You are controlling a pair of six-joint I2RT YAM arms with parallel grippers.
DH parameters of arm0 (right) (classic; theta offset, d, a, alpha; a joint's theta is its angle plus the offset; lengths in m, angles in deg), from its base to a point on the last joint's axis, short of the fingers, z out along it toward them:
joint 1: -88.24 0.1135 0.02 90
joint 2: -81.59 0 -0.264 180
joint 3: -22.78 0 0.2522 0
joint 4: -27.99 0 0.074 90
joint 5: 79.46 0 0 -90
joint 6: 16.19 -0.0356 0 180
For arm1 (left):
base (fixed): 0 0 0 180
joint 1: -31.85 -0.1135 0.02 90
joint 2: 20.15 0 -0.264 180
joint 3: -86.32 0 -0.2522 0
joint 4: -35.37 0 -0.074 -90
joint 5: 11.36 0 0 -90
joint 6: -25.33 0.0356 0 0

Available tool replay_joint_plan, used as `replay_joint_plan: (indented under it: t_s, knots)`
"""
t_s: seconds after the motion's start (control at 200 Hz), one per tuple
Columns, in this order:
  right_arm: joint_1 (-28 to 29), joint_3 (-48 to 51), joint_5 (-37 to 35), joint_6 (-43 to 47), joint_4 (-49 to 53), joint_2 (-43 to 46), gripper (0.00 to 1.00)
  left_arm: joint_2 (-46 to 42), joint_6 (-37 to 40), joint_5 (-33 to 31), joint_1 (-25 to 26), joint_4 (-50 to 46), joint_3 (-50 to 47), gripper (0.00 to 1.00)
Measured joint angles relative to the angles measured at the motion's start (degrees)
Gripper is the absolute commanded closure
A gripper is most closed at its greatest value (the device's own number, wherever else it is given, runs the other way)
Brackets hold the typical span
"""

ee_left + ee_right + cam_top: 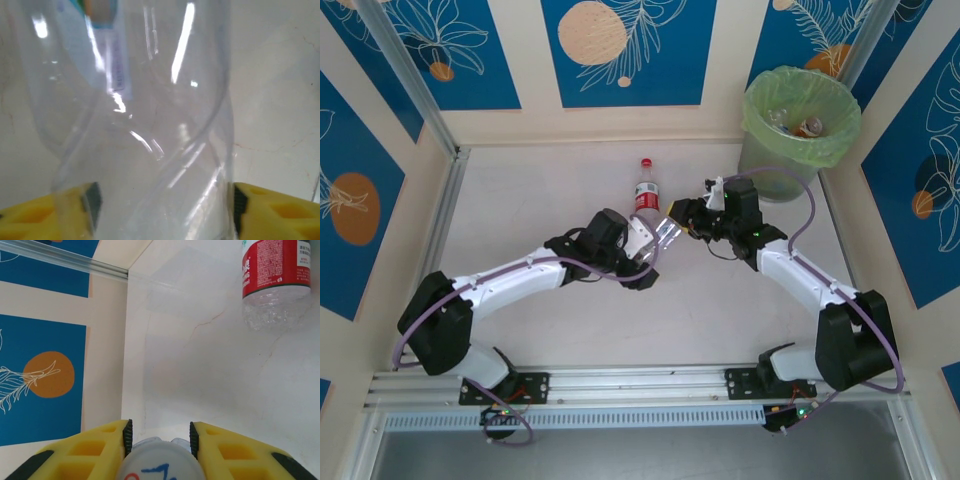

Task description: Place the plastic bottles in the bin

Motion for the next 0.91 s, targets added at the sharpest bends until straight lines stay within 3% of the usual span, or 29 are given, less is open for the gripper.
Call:
replay_joint_plan:
  t_s: [0.2,0.515,0.905]
  knots:
    - [-0.13,-0.04,-1.95,1.84,0.28,1.90,1.00,-2.93,-0.81,1.88,-0.42,3.08,-2.40,0.00]
    - [-1.90,-1.84,-5.70,6.27,4.07,2.78,1.00,-9.86,-4.22,2.43,-4.04,11.56,-9.18,0.00]
    - [-2.73,-5.01,-11.37,12.81,9.60,4.61,1.00,-19.37,-13.88,-15.32,-9.94,21.35,-20.22,0.00]
